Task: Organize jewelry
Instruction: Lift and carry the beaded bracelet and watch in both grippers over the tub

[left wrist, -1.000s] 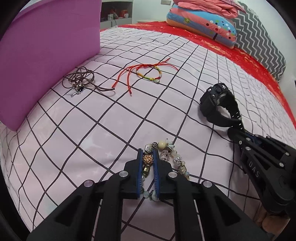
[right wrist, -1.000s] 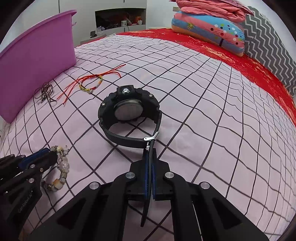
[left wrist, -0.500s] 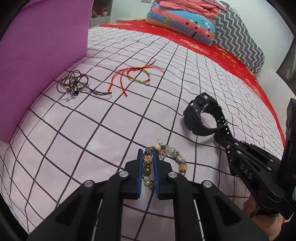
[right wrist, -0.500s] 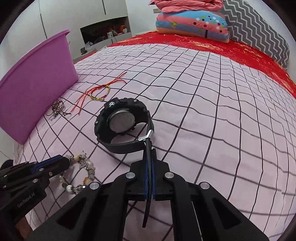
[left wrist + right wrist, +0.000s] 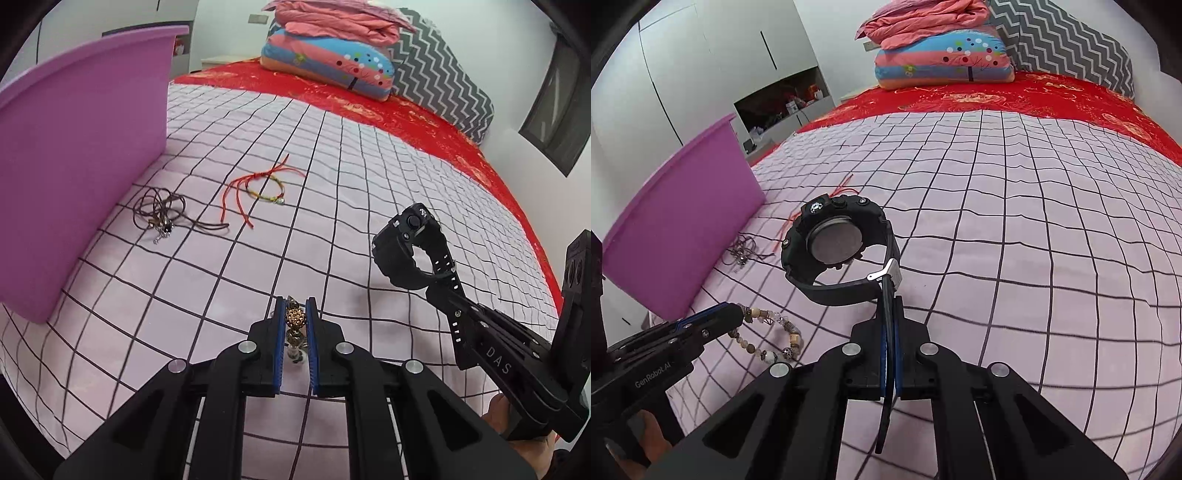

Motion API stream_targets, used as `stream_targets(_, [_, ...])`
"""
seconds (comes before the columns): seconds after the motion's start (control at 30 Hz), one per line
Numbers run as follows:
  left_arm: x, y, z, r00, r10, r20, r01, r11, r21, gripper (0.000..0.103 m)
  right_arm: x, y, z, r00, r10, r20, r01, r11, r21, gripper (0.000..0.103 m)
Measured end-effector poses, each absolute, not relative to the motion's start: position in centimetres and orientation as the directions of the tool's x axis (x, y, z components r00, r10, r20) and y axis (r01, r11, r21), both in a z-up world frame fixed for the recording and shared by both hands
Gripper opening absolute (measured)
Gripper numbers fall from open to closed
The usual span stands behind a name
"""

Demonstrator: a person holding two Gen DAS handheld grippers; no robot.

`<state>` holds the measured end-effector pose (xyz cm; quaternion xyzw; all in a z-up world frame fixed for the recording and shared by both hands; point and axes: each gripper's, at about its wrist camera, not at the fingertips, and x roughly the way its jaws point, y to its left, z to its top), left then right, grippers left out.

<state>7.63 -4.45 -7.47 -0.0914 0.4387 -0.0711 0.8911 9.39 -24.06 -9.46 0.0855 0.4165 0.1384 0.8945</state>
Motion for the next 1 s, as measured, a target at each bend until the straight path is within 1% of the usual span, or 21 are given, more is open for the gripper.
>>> stream_targets(0.27, [6.3,-2.8,-4.5,0.626,-0.243,-0.741,0.091,0.967,-0.239,0.011,6.8,-23.2,-6.4,0.653,0.312,-0.69,-0.161,0.947,0.277,0.003])
stream_targets(0.47, [5.4,-0.7,-1.0,0.666,-0.26,-0.699,0.116,0.962,-0.248,0.011,5.7,-21.5,-3.5,0.682,0.313,-0.661,-0.169,0.947,0.274,0.003])
stream_targets(0.73, [5.0,2.4,4.1,0.713,-0.243,-0.657,0.13,0.967,-0.217,0.011,5.5,-18.2,0.7,0.719,0.34,-0.607,-0.216,0.938,0.27,0.003])
stream_targets(1.0, [5.2,6.9,8.7,0.765,-0.209,-0.609,0.105,0.974,-0.202,0.011,6.5,-13.6,5.3,0.737,0.389,-0.553,-0.284,0.92,0.269,0.003])
